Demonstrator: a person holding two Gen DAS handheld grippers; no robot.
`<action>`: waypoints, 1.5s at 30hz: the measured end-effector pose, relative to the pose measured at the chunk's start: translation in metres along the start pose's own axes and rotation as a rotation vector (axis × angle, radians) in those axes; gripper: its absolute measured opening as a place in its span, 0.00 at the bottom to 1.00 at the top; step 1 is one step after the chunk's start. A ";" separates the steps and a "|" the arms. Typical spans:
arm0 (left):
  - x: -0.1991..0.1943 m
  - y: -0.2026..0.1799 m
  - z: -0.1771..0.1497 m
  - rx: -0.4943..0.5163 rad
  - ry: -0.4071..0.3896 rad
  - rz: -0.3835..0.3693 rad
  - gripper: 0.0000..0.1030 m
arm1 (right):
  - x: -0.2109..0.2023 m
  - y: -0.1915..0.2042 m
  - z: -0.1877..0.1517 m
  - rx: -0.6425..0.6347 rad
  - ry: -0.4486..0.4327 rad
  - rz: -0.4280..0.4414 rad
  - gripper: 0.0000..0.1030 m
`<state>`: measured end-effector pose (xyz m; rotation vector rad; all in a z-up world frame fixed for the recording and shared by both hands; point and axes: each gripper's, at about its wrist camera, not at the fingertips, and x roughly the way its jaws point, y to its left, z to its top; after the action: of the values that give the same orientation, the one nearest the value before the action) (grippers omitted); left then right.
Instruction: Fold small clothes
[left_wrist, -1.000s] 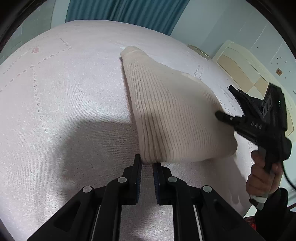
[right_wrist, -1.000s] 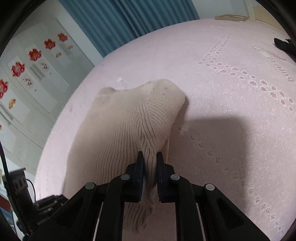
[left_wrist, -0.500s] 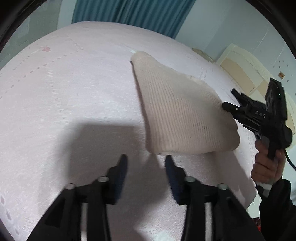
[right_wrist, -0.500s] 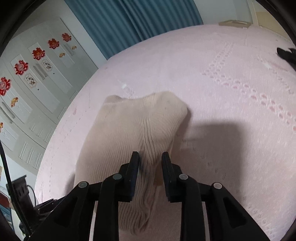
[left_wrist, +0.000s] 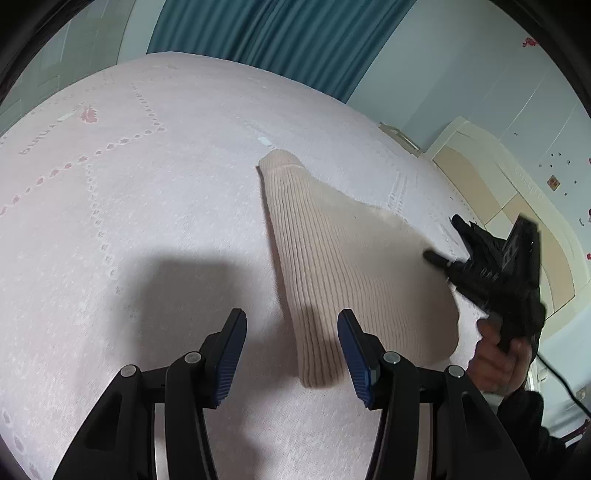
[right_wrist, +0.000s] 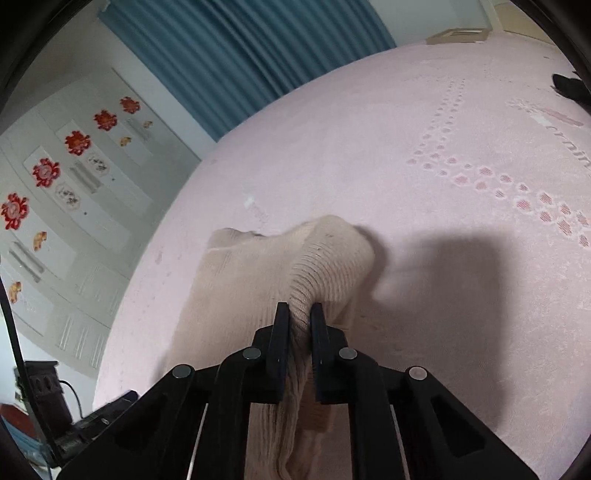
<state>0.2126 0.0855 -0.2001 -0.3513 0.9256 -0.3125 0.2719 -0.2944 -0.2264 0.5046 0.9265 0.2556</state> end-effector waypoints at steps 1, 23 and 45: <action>0.003 0.000 0.003 -0.013 -0.001 -0.006 0.48 | 0.004 -0.002 -0.003 -0.001 0.019 -0.020 0.10; 0.132 0.024 0.084 -0.225 0.068 -0.185 0.51 | 0.007 0.019 -0.010 -0.179 -0.011 -0.134 0.11; 0.144 0.030 0.128 -0.254 0.001 -0.119 0.36 | 0.003 0.007 -0.005 -0.173 -0.031 -0.100 0.25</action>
<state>0.4022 0.0744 -0.2457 -0.6414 0.9492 -0.3040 0.2695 -0.2858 -0.2273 0.3009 0.8876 0.2346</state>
